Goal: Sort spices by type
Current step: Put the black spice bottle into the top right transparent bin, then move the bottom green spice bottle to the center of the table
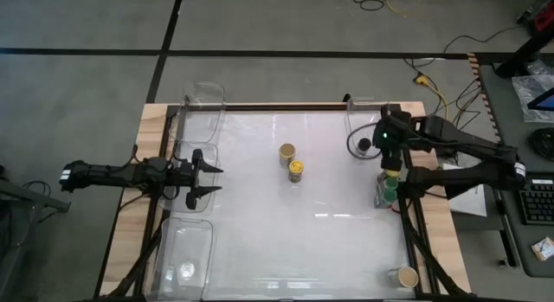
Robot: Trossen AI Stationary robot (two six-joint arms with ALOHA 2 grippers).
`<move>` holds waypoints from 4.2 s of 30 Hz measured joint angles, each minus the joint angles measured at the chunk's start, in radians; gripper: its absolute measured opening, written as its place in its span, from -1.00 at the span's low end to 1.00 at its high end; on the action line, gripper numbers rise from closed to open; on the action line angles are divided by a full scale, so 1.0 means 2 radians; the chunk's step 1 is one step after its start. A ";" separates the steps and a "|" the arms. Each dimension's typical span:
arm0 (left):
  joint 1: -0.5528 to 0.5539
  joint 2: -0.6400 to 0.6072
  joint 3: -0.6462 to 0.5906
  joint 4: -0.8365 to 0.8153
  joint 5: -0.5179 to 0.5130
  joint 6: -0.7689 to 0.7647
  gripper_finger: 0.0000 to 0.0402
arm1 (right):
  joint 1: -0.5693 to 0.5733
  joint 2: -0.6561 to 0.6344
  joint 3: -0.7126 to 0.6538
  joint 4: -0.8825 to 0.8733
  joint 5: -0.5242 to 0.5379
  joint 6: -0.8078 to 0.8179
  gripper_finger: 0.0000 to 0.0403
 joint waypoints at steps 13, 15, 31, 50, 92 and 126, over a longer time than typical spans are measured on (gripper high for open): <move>0.000 0.000 0.000 0.000 0.000 0.000 0.25 | -0.202 0.015 -0.025 0.067 -0.142 -0.104 -0.01; 0.000 0.000 0.000 0.000 0.000 0.000 0.25 | -0.216 0.024 -0.026 0.069 -0.155 -0.104 -0.01; 0.000 0.000 0.000 0.000 0.000 0.000 0.25 | -0.239 0.040 -0.067 0.088 -0.187 -0.053 -0.01; 0.000 0.000 0.000 0.000 0.000 0.000 0.25 | -0.240 0.080 -0.068 0.104 -0.186 -0.073 -0.01; 0.000 0.000 0.000 0.000 0.000 0.000 0.25 | -0.227 0.098 -0.088 0.129 -0.212 -0.067 0.13; 0.000 0.000 0.000 0.000 0.000 0.000 0.25 | -0.214 0.069 -0.029 0.117 -0.198 -0.041 0.71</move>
